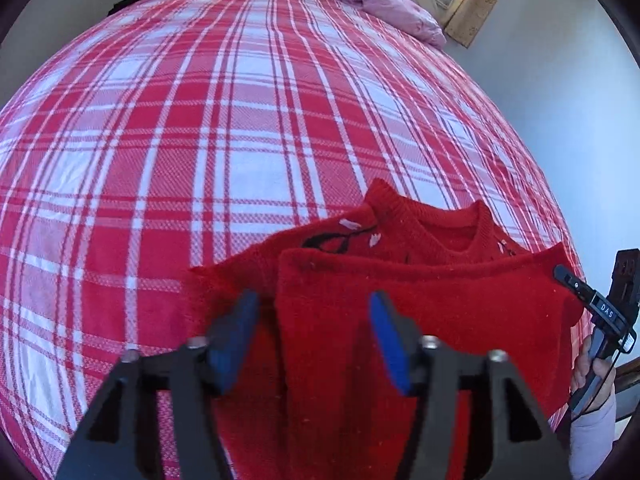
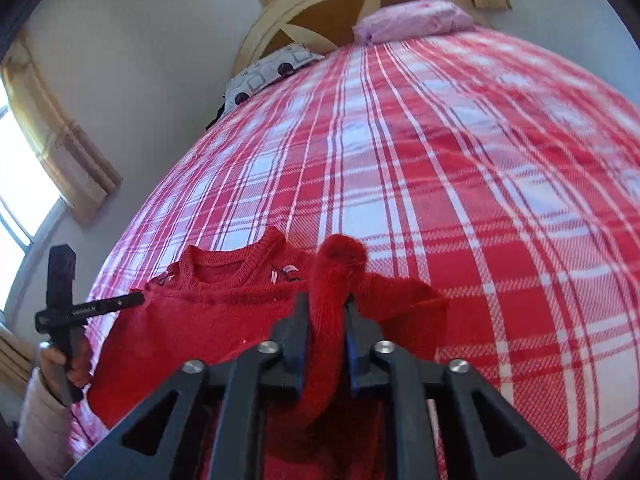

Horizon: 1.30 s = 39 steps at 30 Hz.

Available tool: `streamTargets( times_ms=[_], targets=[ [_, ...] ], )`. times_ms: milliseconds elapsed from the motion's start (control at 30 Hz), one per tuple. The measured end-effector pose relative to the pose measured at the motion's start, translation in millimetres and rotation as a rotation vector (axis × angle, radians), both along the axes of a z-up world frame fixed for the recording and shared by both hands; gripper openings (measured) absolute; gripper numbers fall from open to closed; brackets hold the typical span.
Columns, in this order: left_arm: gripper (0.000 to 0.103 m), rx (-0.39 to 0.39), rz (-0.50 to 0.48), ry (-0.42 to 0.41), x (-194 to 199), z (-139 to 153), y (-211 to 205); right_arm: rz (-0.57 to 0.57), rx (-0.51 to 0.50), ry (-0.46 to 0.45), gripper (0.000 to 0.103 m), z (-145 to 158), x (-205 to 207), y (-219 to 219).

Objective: Fold small clothes

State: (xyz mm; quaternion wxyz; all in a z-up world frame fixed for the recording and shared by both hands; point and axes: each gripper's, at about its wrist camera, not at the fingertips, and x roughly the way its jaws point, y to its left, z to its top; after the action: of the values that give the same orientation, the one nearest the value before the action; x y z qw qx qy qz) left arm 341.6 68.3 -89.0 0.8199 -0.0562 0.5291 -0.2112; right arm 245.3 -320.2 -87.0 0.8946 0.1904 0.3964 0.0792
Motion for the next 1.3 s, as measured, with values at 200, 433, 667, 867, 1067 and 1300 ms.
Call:
streamTargets(
  times_ms=[200,433,667,867,1067,1300],
  targets=[
    [0.061,-0.019,-0.02,-0.032,-3,0,-6,0.034,0.037,0.02,0.034,-4,-5,-2],
    [0.006,-0.076,-0.027,-0.028,-2,-6,-4,0.068,-0.063,0.011,0.029,-4,7,11],
    [0.005,-0.078,0.022,-0.171,-11,28,4,0.094,-0.223,-0.1,0.006,25,2,34],
    [0.005,-0.079,0.108,-0.231,2,43,19,0.078,-0.233,-0.175,0.006,48,21,33],
    [0.005,0.006,0.197,-0.174,23,3,21,0.044,-0.304,-0.09,0.006,5,53,33],
    [0.021,0.112,0.211,-0.114,33,-9,13,0.084,-0.388,0.058,0.008,-13,76,37]
  ],
)
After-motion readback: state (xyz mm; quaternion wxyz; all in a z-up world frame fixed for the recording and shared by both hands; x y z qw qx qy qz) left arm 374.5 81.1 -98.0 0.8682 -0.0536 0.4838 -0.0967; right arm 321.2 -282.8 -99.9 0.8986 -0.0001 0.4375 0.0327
